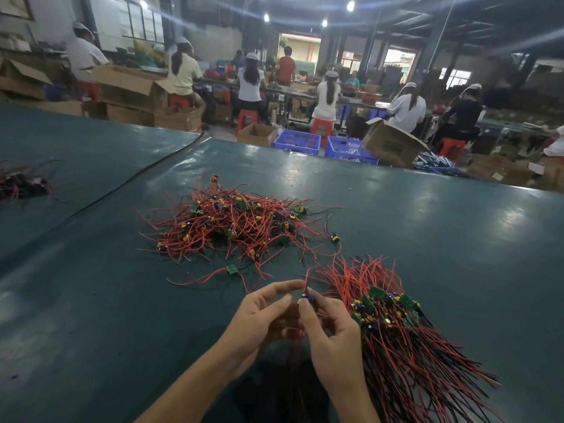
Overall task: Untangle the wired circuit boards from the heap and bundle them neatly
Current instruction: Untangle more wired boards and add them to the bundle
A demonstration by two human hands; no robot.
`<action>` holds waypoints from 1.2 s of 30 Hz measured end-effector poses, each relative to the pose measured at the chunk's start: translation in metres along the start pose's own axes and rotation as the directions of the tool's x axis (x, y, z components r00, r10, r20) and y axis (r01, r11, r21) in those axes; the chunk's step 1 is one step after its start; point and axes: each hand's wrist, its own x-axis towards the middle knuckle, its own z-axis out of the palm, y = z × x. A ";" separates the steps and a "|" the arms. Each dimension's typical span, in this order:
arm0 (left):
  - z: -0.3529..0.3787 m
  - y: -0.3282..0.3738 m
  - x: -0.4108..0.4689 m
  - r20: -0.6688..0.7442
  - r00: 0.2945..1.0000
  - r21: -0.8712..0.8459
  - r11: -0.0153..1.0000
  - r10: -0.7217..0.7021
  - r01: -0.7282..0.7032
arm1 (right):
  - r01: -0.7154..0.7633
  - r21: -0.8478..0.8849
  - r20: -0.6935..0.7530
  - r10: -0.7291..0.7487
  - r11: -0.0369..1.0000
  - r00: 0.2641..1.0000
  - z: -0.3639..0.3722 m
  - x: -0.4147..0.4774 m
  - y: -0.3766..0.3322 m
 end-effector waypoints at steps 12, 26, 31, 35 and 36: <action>0.000 0.002 -0.003 0.193 0.973 0.088 0.990 -0.124 0.109 | -0.068 0.261 -0.188 0.120 0.963 0.975 -0.006 0.003 -0.008; -0.039 0.023 0.014 -0.232 0.972 -0.196 0.978 0.019 -0.066 | -0.150 0.526 -0.248 0.320 0.837 0.914 -0.016 0.013 -0.008; -0.045 0.018 0.017 -0.501 0.860 -0.106 0.979 0.097 -0.173 | -0.039 0.621 -0.341 0.315 0.783 0.886 -0.015 0.012 -0.012; -0.051 0.016 0.020 -0.619 0.782 -0.112 0.976 0.078 -0.187 | 0.018 0.785 -0.346 0.414 0.620 0.842 -0.021 0.014 -0.013; -0.052 0.016 0.021 -0.626 0.777 -0.114 0.978 0.066 -0.175 | 0.009 0.799 -0.347 0.450 0.601 0.823 -0.022 0.014 -0.012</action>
